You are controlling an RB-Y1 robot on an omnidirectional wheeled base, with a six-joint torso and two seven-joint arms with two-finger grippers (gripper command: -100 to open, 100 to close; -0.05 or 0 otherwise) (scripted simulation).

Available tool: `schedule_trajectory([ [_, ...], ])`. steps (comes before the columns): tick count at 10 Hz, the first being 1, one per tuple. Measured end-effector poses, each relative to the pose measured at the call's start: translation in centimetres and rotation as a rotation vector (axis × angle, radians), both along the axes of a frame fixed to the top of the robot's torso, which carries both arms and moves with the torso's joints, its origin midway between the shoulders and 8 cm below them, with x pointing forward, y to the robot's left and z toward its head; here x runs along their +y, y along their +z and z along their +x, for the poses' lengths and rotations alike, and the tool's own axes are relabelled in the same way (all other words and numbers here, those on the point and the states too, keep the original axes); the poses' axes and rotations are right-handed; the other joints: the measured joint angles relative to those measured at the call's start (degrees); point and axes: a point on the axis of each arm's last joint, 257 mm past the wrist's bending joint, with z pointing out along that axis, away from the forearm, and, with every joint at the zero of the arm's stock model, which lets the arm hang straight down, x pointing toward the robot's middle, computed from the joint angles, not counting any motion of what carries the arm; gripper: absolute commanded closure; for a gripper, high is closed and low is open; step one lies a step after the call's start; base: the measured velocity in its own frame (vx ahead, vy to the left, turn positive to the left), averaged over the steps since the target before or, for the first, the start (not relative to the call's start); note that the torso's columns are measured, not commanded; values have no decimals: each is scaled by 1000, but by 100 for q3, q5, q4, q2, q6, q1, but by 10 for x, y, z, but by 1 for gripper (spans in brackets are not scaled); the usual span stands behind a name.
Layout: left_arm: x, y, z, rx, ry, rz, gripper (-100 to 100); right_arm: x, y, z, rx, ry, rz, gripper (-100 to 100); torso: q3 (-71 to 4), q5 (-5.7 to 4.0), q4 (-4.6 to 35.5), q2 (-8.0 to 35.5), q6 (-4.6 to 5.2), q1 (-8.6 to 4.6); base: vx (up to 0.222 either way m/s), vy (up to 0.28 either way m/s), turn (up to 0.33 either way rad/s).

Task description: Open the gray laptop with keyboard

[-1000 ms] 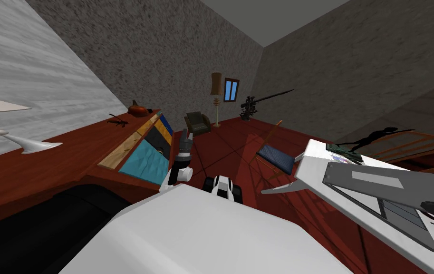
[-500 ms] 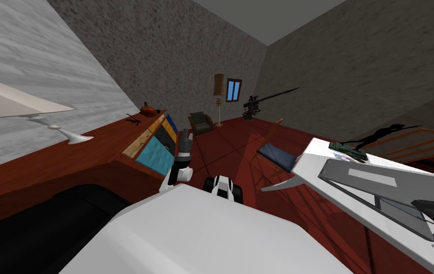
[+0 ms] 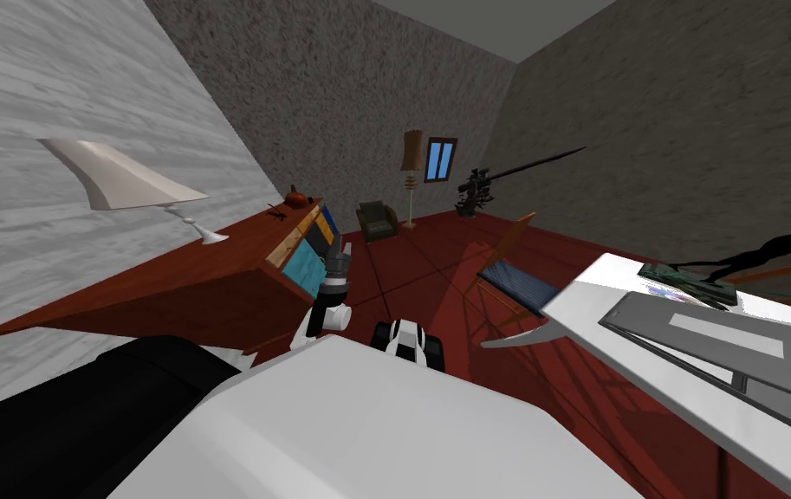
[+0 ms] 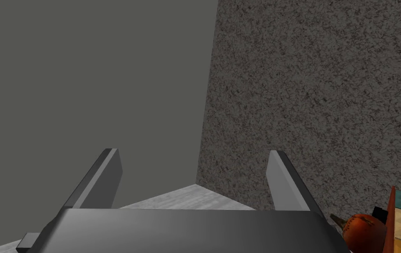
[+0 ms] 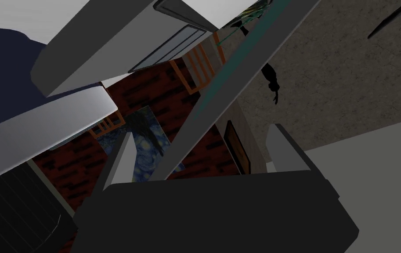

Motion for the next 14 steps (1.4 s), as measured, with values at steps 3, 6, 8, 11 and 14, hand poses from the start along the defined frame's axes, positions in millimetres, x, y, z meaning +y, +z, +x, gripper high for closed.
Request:
schedule_trajectory([
  [3, 0, 0, 0, 0, 0, 0, 0, -13, 19, -11, -1, -58, -6, -100, -1, -18, -4, -8, 12, -19, -121, -1, 144],
  [6, 0, 0, 0, 0, 0, 0, 0, -23, 32, -21, -1, -106, -10, -100, -1, -23, -5, -9, 11, -30, -106, 4, 160],
  [8, 0, 0, 0, 0, 0, 0, 0, -28, 44, -28, -2, -142, -14, -100, 3, -20, -4, 0, 5, -20, -89, 16, 130],
  [11, 0, 0, 0, 0, 0, 0, 0, -29, 45, -29, -2, -147, -13, 0, -9, -23, -9, -19, 6, -29, -5, 1, -3],
  [14, 0, 0, 0, 0, 0, 0, 0, -29, 45, -29, -2, -147, -13, 0, 3, -21, -3, -1, 7, -25, 0, 0, 0],
])
